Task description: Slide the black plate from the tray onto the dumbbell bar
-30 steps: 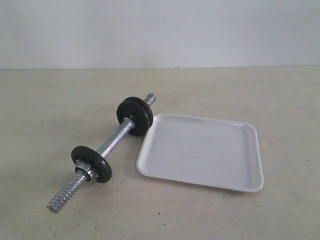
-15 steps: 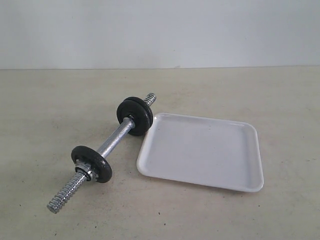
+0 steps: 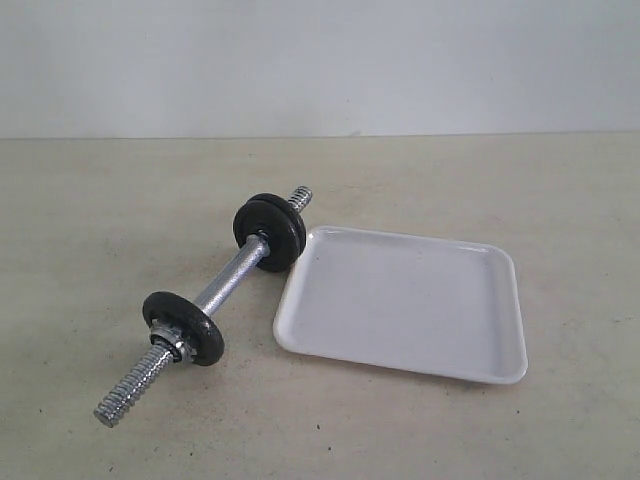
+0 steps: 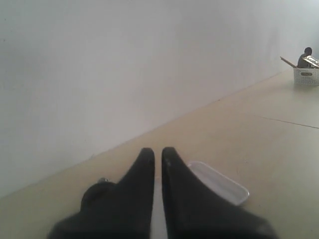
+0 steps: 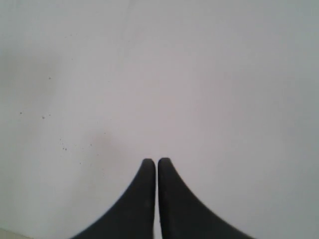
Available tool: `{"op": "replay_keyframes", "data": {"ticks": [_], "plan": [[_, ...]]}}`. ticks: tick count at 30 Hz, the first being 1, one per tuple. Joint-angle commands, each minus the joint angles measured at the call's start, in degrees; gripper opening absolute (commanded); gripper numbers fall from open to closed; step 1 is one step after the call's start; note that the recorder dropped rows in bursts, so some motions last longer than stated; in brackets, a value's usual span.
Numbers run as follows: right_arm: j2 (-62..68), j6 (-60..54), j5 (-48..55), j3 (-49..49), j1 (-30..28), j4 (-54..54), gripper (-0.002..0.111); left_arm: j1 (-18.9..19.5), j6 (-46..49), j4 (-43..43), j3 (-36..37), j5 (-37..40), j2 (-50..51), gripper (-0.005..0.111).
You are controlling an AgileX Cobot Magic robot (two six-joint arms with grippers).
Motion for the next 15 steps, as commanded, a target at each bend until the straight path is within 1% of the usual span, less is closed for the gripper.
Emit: {"op": "replay_keyframes", "data": {"ticks": [1,4,5,7,12,15], "plan": [[-0.1,4.4,-10.1,8.2,-0.2,4.0,0.000,0.0,0.6,-1.2,4.3,-2.9,-0.3,0.004],[-0.1,9.2,-11.0,11.4,-0.2,5.6,0.000,0.0,0.4,-1.8,6.7,-5.0,-0.3,0.004],[-0.1,13.4,-11.1,12.1,-0.2,8.9,0.000,0.0,0.3,-2.1,8.3,-5.4,-0.3,0.004],[-0.1,17.5,-11.1,12.1,-0.2,11.5,0.000,0.0,-0.4,-2.1,9.6,-5.4,-0.3,0.004],[-0.1,12.7,-12.9,12.5,-0.2,6.9,0.000,0.0,-2.8,-3.2,10.2,-5.4,-0.3,0.004],[-0.1,11.2,-18.5,16.5,-0.2,6.4,0.000,0.0,-2.8,-5.3,10.2,-5.4,-0.3,0.004]]}}
